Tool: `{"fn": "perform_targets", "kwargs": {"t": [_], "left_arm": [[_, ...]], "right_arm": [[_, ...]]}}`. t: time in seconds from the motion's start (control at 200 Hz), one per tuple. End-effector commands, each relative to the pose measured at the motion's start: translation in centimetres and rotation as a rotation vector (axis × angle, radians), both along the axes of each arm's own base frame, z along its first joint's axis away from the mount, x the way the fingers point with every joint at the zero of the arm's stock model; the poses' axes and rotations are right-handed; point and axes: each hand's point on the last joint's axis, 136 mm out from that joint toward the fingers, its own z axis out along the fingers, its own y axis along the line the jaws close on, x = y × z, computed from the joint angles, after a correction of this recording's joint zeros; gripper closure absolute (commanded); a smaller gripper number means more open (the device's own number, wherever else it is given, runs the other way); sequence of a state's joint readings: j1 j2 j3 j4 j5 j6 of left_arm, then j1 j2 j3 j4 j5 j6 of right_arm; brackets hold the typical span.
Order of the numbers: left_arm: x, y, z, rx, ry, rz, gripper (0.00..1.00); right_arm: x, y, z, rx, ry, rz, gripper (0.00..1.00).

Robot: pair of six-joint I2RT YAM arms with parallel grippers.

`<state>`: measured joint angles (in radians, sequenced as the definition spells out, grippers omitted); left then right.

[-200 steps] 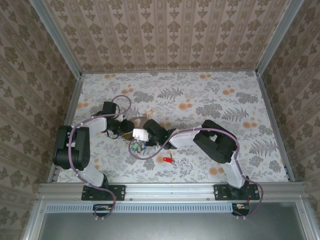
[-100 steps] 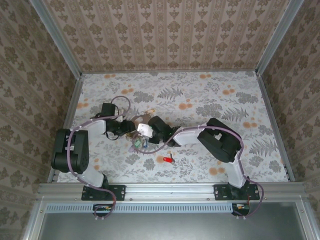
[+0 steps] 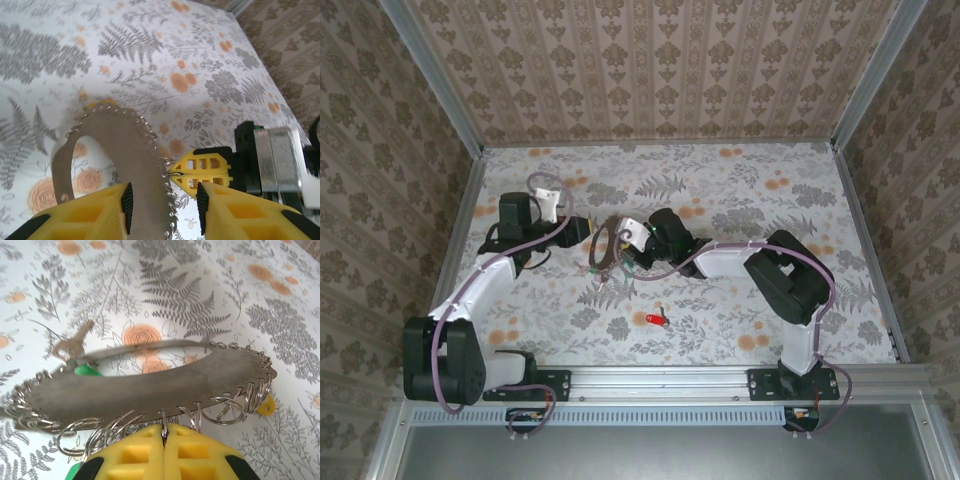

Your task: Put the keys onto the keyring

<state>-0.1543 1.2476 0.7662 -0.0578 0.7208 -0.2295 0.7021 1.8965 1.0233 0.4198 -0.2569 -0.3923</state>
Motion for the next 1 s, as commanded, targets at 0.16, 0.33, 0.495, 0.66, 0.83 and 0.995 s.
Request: {"fn": "perform_targets", "kwargs": {"t": [0.16,0.33,0.495,0.66,0.83,0.995], "left_arm": [[-3.4,-2.0,3.2,0.033,-0.454,-0.331,0.66],[-5.1,-2.7,2.3,0.121,-0.581,-0.477,0.7],[-6.0,-4.3,0.8,0.133,-0.614,-0.58,0.71],[-5.3,-5.1,-0.5,0.165,-0.642,-0.593,0.71],[-4.7,-5.1,-2.0,0.208,-0.643,-0.603,0.7],[-5.0,-5.3,-2.3,0.2,-0.642,-0.63,0.69]], "right_arm": [[-1.1,1.0,6.8,0.193,-0.031,0.199,1.0],[-1.6,0.9,7.9,0.211,-0.037,0.262,1.0],[-2.1,1.1,8.5,0.228,-0.034,0.306,1.0],[-2.9,1.3,9.0,0.241,-0.036,0.353,1.0],[-3.4,1.3,9.1,0.237,-0.034,0.385,1.0],[-3.6,1.3,9.4,0.242,-0.03,0.402,1.0]]}}
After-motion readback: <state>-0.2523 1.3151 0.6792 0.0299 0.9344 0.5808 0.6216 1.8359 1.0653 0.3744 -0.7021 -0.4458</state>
